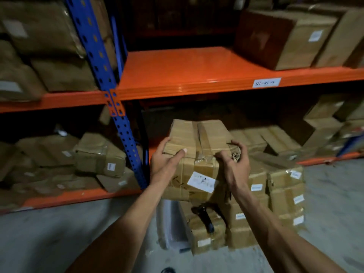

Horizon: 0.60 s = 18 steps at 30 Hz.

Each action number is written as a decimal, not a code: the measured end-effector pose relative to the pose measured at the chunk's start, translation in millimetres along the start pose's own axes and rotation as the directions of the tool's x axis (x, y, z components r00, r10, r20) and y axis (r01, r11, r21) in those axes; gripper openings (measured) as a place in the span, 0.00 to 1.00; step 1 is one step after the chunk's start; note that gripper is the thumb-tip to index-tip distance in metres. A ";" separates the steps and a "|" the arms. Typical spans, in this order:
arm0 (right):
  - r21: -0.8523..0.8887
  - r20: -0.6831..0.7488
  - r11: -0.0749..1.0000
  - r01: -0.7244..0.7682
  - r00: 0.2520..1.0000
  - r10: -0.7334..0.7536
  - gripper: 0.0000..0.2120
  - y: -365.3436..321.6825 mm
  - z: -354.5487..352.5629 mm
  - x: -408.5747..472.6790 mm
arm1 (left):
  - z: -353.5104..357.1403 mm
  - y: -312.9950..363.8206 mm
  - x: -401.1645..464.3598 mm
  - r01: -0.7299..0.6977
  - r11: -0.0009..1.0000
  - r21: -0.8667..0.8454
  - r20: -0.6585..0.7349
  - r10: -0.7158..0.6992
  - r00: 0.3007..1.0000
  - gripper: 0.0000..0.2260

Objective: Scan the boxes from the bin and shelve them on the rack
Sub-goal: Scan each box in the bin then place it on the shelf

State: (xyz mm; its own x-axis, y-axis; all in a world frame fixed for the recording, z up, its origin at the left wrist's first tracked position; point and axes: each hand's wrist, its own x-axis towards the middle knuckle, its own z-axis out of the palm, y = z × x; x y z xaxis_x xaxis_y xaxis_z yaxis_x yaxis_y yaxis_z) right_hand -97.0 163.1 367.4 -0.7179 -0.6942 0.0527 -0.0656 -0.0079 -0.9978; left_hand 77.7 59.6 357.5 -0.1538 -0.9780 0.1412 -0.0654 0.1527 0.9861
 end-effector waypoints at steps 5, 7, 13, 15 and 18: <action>0.058 -0.035 0.990 0.130 0.991 -0.128 0.29 -92.2 -37.0 -18.7 | 1.2 105.5 -31.7 -0.116 0.993 -0.019 -0.067 0.114 0.991 0.24; 0.092 -0.039 0.979 0.180 0.983 -0.177 0.29 -124.9 -43.9 -21.5 | -1.2 139.8 -37.2 -0.162 0.986 -0.024 -0.088 0.160 0.983 0.24; 0.140 -0.017 0.968 0.207 0.978 -0.207 0.26 -184.9 -34.6 -11.7 | -13.4 205.3 -20.9 -0.263 0.965 0.016 -0.129 0.262 0.956 0.26; 0.154 -0.010 0.966 0.206 0.978 -0.207 0.25 -194.0 -21.5 -4.4 | -18.6 213.6 -7.0 -0.262 0.964 0.035 -0.145 0.264 0.953 0.26; 0.166 -0.001 0.966 0.197 0.980 -0.200 0.25 -197.7 2.9 12.5 | -26.1 214.3 17.2 -0.258 0.964 0.064 -0.162 0.265 0.951 0.24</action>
State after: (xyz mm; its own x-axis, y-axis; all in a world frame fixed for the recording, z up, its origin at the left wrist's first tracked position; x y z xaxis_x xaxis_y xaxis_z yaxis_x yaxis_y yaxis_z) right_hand -91.0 153.9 565.2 -0.6912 -0.6778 0.2508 -0.0897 -0.2639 -0.9604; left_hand 86.8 71.8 573.6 -0.0039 -0.9122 0.4096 -0.0869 0.4084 0.9087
